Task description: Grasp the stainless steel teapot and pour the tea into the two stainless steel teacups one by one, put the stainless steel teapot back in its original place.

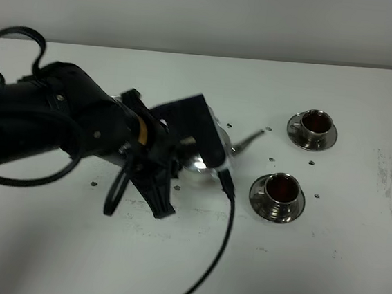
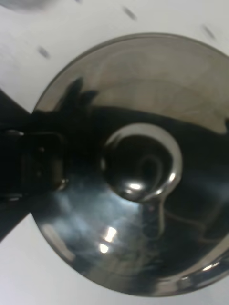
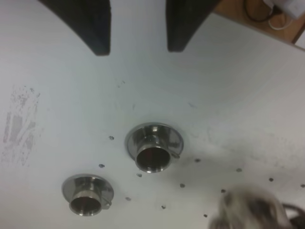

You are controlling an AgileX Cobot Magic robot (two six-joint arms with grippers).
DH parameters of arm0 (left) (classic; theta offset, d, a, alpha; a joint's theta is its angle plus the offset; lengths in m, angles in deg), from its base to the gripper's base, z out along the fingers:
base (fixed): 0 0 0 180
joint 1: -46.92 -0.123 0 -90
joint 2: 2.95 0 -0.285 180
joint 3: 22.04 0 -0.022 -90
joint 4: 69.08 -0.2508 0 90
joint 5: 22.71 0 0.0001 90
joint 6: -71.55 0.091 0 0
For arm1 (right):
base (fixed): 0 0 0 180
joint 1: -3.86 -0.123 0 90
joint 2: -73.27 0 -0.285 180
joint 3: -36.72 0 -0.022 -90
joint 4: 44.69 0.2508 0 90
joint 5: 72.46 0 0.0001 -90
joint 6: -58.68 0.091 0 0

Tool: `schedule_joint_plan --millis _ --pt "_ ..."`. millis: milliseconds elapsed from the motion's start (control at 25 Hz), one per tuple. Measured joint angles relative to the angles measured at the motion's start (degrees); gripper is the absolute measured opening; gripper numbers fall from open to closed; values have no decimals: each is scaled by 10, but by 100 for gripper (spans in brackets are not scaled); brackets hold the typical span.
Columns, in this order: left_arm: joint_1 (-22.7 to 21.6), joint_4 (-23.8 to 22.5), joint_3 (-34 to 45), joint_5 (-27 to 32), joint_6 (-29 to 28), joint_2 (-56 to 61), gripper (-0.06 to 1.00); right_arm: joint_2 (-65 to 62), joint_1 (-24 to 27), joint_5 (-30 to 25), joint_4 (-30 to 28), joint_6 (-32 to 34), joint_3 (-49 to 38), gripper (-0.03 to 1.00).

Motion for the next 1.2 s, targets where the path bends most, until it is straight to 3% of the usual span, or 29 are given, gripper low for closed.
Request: schedule_joint_plan --millis 200,440,760,1200 --pt "-105 -32 -32 18 -86 -13 19 0 0 0 0 0 0 30" --pt "-170 -53 -133 68 -153 -77 19 0 0 0 0 0 0 30" --pt "-207 -24 -286 156 -185 -205 19 0 0 0 0 0 0 30" --pt "-241 -10 -298 156 -191 -260 19 0 0 0 0 0 0 30"
